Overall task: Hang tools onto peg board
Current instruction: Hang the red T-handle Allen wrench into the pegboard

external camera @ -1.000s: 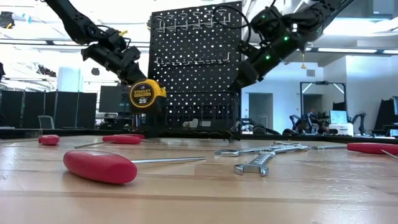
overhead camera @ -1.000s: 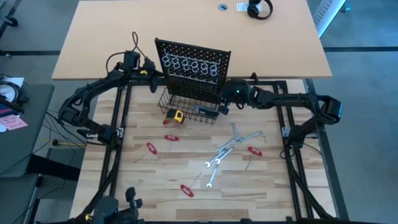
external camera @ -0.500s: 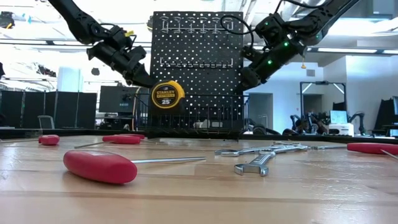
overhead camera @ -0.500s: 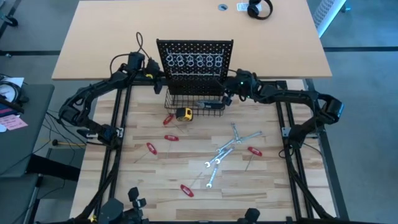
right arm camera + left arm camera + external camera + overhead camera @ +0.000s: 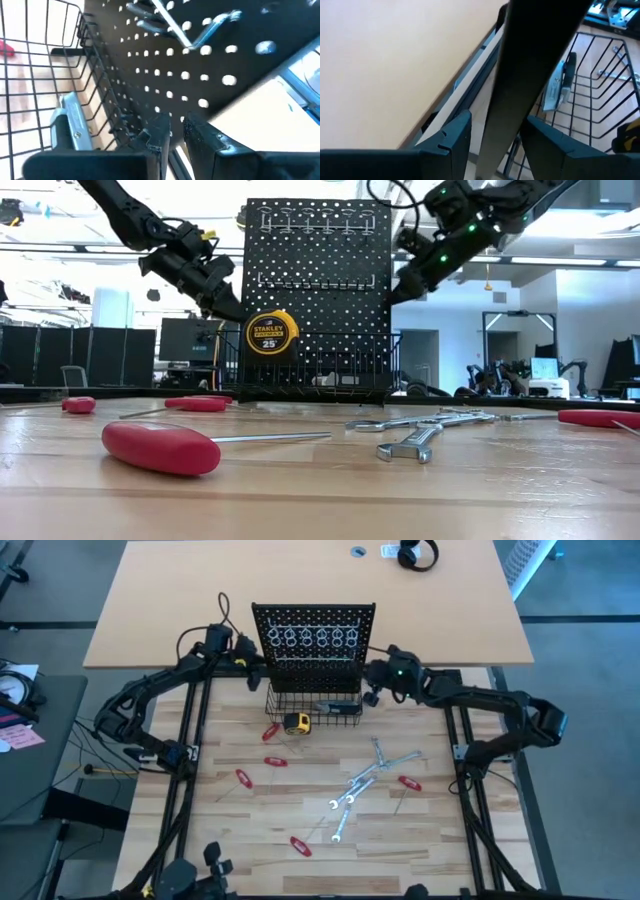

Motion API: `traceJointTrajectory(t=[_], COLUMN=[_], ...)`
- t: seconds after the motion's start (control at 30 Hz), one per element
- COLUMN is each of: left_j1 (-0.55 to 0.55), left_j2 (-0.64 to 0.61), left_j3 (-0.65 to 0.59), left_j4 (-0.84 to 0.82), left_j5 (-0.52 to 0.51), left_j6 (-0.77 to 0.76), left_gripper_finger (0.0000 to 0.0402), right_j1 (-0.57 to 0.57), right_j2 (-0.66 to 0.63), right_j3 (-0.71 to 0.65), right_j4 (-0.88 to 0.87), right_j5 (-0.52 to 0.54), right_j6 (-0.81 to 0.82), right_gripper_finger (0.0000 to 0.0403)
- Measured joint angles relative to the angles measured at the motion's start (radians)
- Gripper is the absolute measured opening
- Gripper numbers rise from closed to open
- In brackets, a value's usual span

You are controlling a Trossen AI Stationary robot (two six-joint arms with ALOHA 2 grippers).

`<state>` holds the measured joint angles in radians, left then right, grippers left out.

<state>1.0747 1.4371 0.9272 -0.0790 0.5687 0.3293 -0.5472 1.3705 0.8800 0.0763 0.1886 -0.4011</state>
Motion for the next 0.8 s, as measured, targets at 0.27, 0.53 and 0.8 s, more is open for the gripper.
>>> traceJointTrajectory(t=[0.27,0.53,0.8], left_j1=[0.0,-0.001,-0.01], left_j2=[0.0,0.003,0.002], left_j3=[0.0,-0.003,-0.002], left_j4=[-0.022,0.064,0.026], left_j5=[-0.012,-0.053,-0.05], left_j6=[0.0,-0.024,-0.017], left_gripper_finger=[0.0157,0.0157,0.0157], right_j1=[-0.049,-0.077,-0.059], right_j2=[0.054,0.153,0.133], right_j3=[-0.042,-0.042,-0.044], right_j4=[0.067,0.194,0.173], right_j5=[-0.083,-0.08,-0.061], right_j6=[0.022,0.027,0.026], right_gripper_finger=[0.0069,0.0069,0.0069])
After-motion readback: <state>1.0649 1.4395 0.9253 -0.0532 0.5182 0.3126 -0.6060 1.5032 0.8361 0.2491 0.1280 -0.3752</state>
